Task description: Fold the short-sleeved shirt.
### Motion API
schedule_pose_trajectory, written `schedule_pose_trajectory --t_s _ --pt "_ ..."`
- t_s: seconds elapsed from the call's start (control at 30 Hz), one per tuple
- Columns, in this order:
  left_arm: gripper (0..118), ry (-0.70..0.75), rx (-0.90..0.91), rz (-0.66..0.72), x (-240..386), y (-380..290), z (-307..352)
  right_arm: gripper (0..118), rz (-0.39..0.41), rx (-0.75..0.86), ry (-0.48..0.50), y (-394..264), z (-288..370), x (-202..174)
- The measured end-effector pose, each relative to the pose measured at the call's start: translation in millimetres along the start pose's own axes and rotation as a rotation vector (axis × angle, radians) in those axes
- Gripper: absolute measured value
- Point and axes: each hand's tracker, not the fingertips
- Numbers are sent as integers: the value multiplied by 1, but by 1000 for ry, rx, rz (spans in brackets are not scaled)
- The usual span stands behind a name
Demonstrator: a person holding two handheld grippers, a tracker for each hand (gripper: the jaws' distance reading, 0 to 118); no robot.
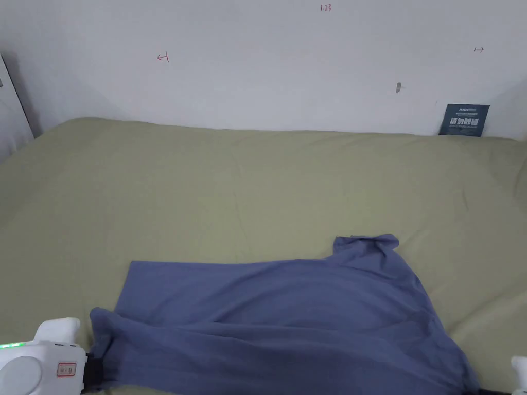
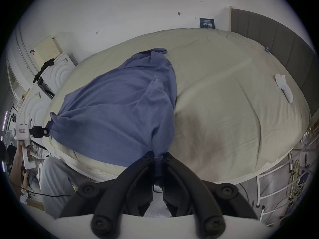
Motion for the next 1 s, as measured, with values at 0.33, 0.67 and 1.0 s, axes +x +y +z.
schedule_pose_trajectory --t_s 0.33,0.67,1.0 --pt "118 18 203 -85 17 46 27 114 2 153 7 52 9 -20" --pt "0 60 154 -92 43 156 -60 3 48 170 -42 135 -64 -32" --pt "116 182 0 -101 44 213 -157 3 77 89 -78 183 -128 -4"
